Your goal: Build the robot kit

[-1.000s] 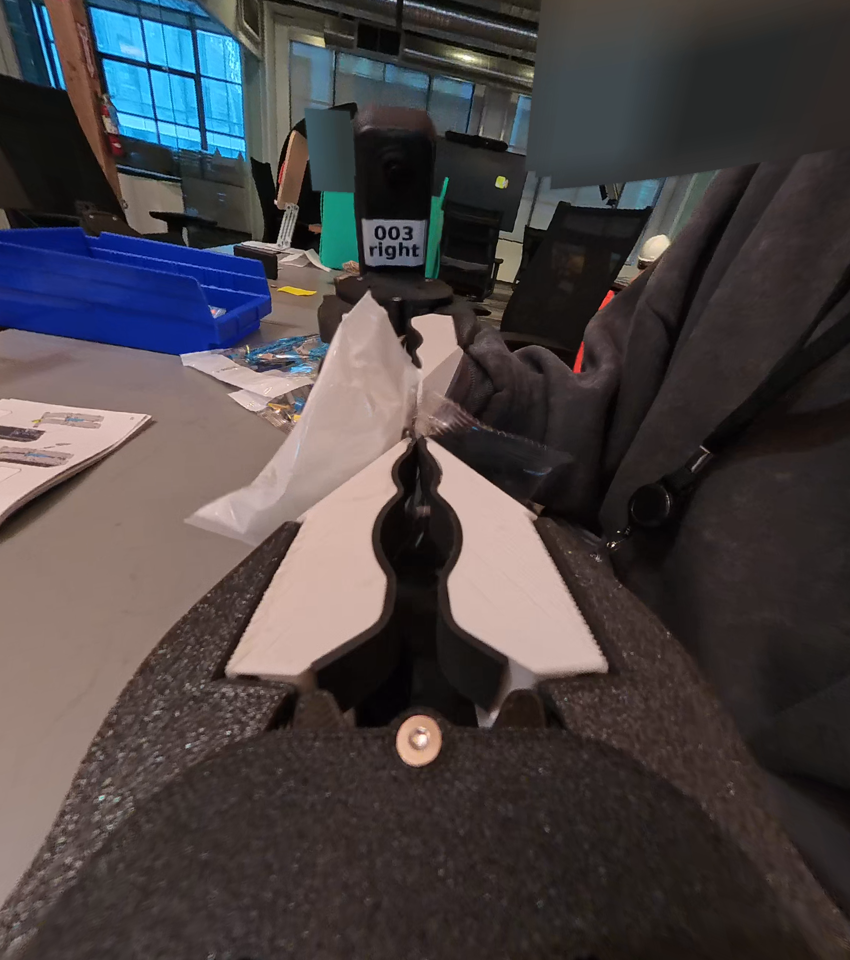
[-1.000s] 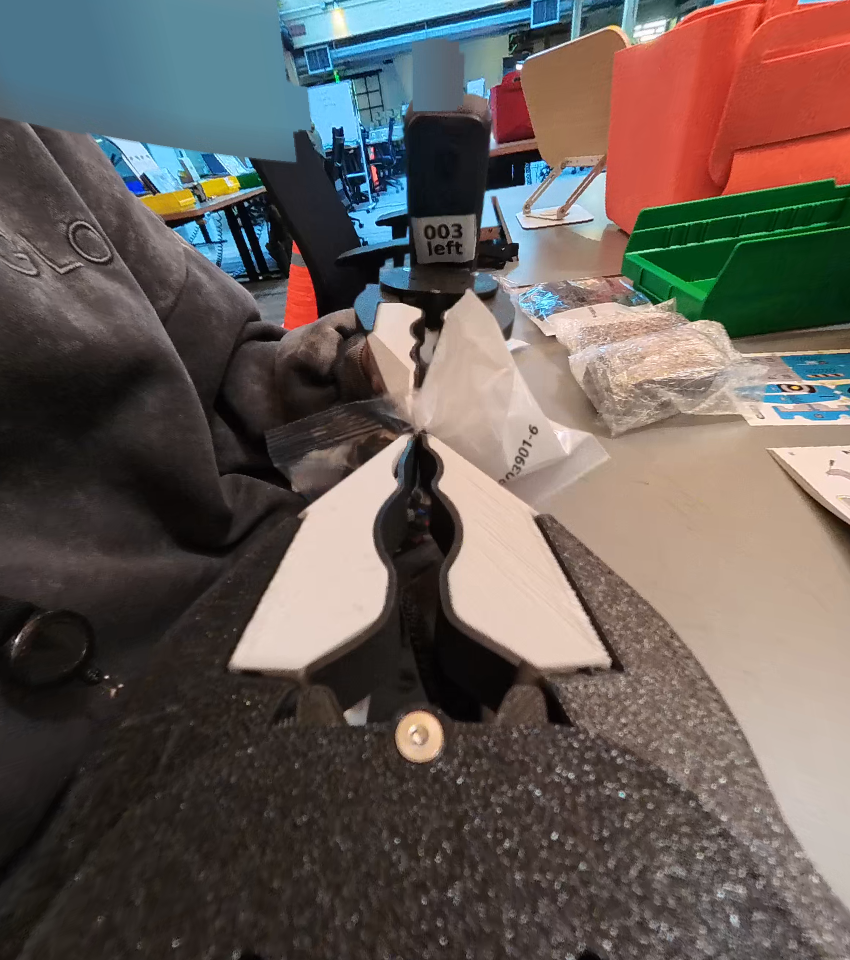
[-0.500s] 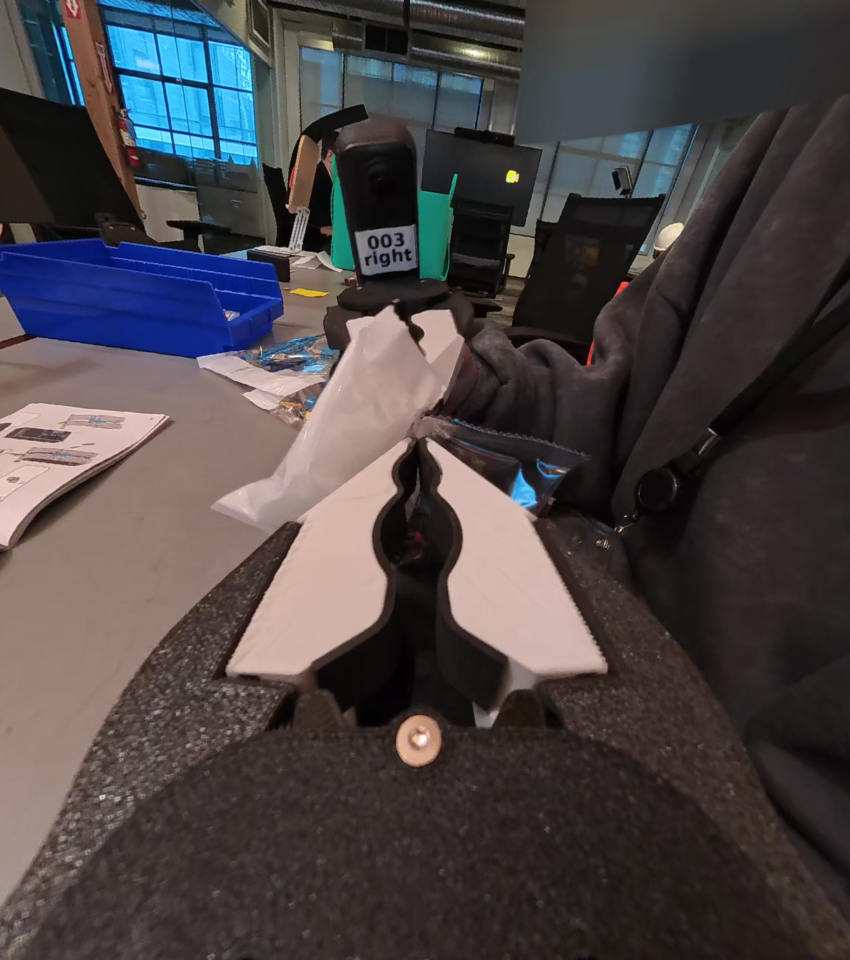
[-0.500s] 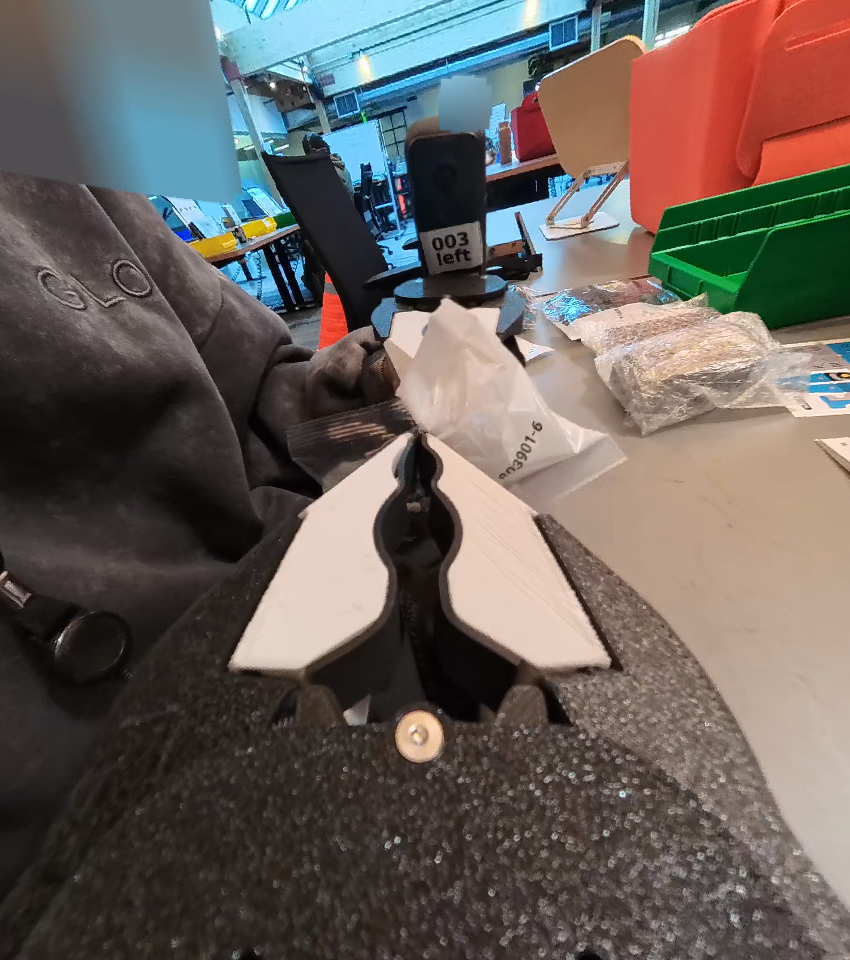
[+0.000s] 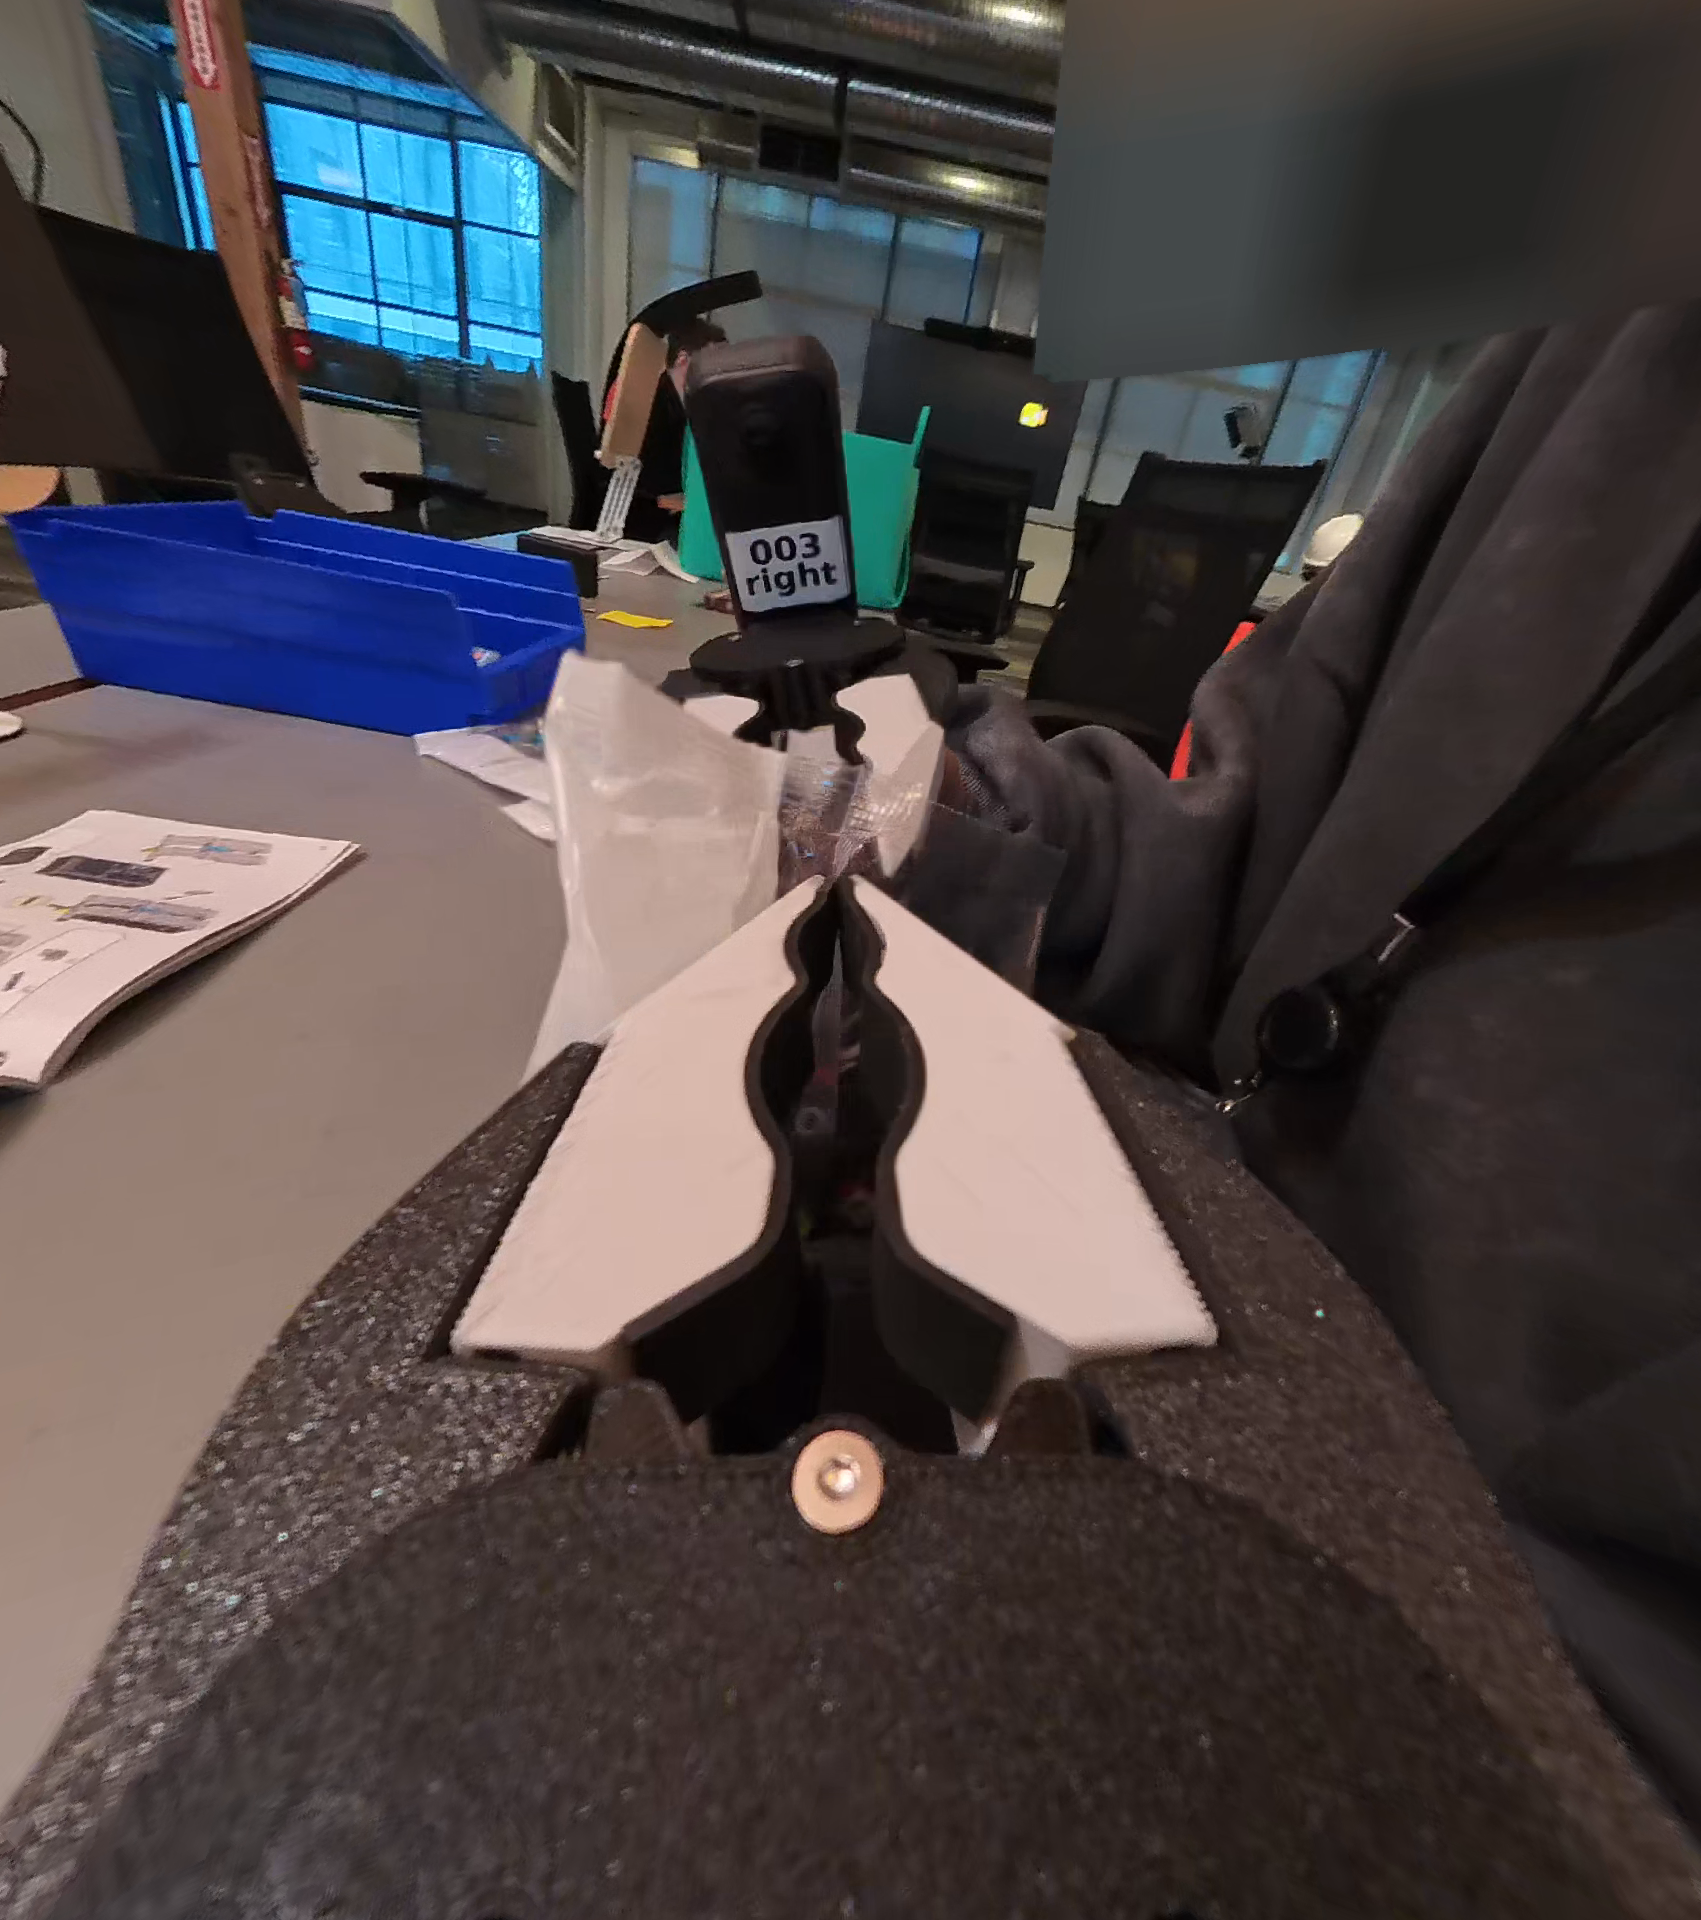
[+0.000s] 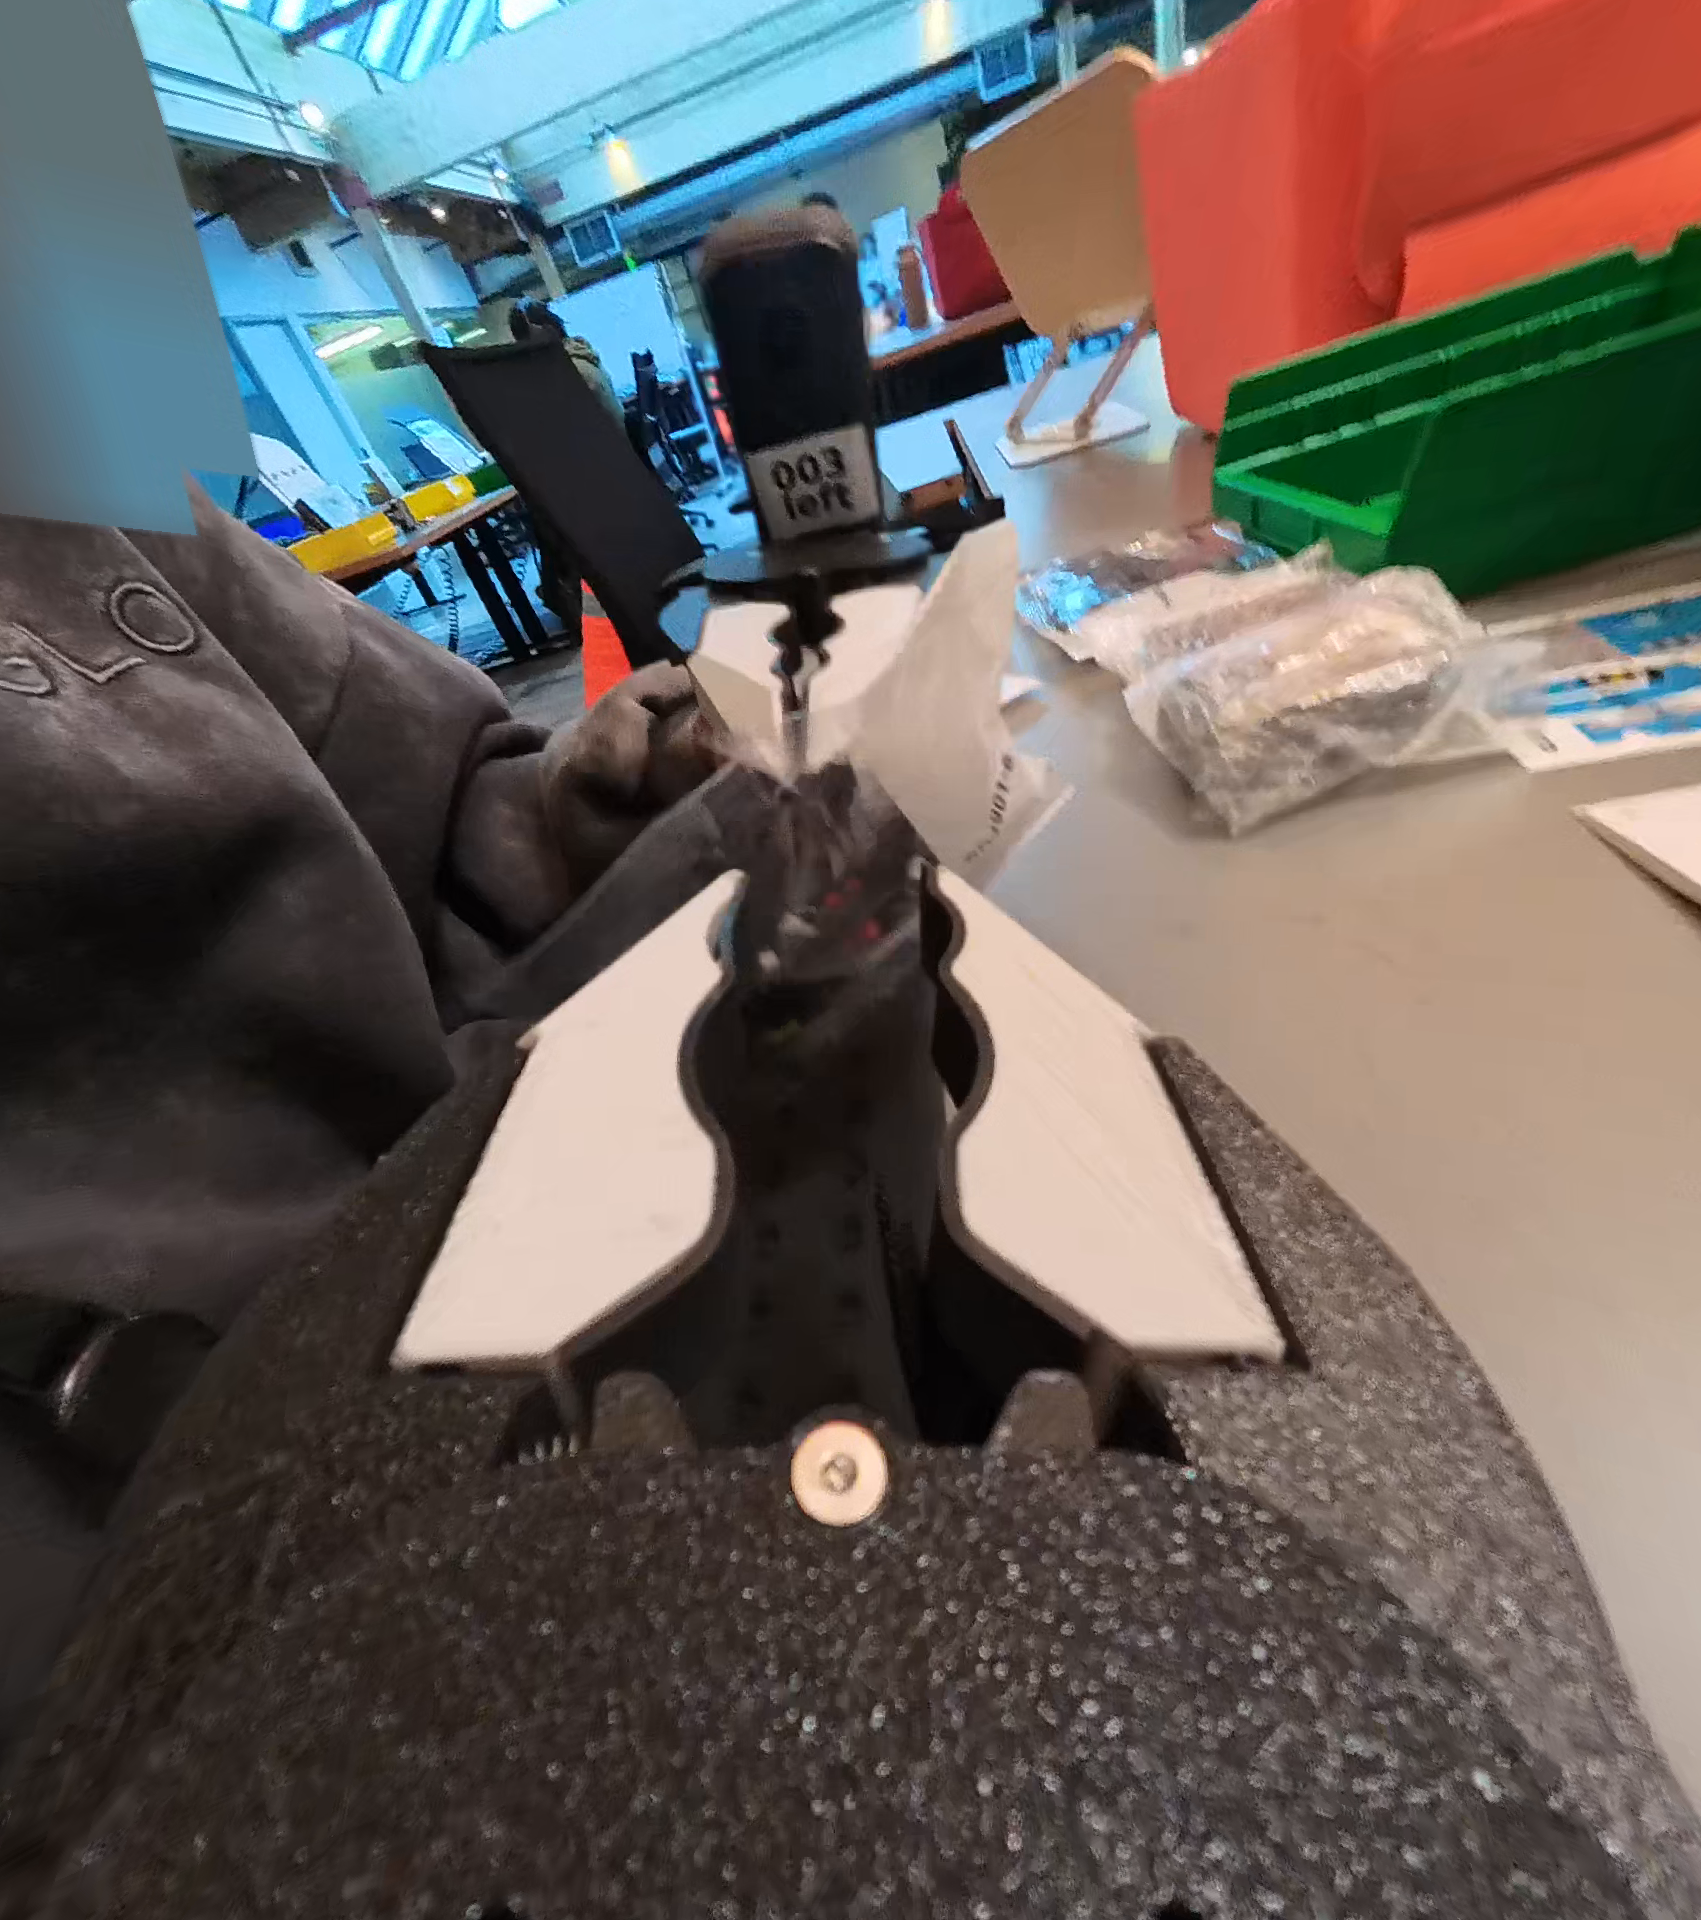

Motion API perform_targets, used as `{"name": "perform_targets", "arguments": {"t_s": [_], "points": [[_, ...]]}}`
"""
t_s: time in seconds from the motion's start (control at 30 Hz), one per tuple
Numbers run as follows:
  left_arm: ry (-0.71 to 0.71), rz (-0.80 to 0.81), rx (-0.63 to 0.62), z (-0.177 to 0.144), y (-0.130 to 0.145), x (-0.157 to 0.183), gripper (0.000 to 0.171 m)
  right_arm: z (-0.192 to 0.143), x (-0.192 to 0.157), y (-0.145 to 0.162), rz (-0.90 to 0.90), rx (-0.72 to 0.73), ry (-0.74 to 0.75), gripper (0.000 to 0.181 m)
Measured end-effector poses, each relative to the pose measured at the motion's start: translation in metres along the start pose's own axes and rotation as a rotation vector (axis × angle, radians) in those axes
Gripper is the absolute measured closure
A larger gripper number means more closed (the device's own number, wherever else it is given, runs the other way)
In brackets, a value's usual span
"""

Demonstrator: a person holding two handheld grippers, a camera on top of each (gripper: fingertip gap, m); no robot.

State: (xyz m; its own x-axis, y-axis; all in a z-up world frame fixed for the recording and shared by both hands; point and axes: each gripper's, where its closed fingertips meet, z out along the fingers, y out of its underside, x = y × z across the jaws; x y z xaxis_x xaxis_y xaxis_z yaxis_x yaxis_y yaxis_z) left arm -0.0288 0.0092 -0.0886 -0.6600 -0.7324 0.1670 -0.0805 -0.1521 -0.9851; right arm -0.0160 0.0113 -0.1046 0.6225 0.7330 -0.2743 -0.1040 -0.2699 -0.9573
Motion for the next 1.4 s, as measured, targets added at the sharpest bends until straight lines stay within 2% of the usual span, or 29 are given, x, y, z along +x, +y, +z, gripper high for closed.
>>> {"name": "perform_targets", "arguments": {"t_s": [0.13, 0.27, 0.43, 0.53, 0.63, 0.73, 0.83, 1.0, 1.13, 1.27, 1.33, 1.4], "points": [[0.068, -0.045, 0.007, 0.006, 0.0, 0.009, 0.171, 0.011, -0.017, -0.006, -0.061, 0.027, -0.064, 0.156], [0.089, -0.072, -0.011, 0.01, 0.004, 0.01, 0.171, 0.011, -0.02, -0.007, -0.11, 0.029, -0.042, 0.165], [0.047, -0.048, -0.021, 0.009, 0.005, 0.006, 0.171, 0.004, -0.013, -0.003, -0.068, 0.015, -0.019, 0.18], [0.016, -0.014, -0.037, 0.008, 0.007, 0.005, 0.171, 0.004, -0.012, -0.001, -0.069, 0.004, -0.015, 0.181], [-0.041, 0.065, -0.052, 0.005, 0.006, 0.004, 0.149, 0.001, -0.011, -0.001, -0.05, 0.011, -0.02, 0.181], [-0.041, 0.15, -0.134, 0.007, 0.006, 0.009, 0.144, -0.003, -0.012, -0.003, -0.006, 0.024, -0.056, 0.181], [0.003, 0.26, -0.27, 0.01, 0.008, 0.016, 0.144, -0.003, -0.021, -0.003, 0.026, 0.023, -0.119, 0.181], [0.115, 0.318, -0.391, 0.012, -0.003, 0.027, 0.149, 0.0, -0.028, 0.005, 0.04, -0.025, -0.164, 0.181], [0.162, 0.382, -0.492, 0.013, 0.002, 0.03, 0.153, 0.004, -0.032, 0.01, 0.05, -0.053, -0.188, 0.181], [0.172, 0.455, -0.6, 0.008, 0.009, 0.029, 0.152, 0.004, -0.031, 0.013, 0.069, -0.065, -0.189, 0.181], [0.132, 0.514, -0.672, 0.0, 0.01, 0.022, 0.152, 0.004, -0.031, 0.012, 0.082, -0.058, -0.193, 0.181], [0.126, 0.541, -0.679, 0.0, 0.007, 0.023, 0.152, 0.003, -0.03, 0.01, 0.089, -0.049, -0.198, 0.181]]}}
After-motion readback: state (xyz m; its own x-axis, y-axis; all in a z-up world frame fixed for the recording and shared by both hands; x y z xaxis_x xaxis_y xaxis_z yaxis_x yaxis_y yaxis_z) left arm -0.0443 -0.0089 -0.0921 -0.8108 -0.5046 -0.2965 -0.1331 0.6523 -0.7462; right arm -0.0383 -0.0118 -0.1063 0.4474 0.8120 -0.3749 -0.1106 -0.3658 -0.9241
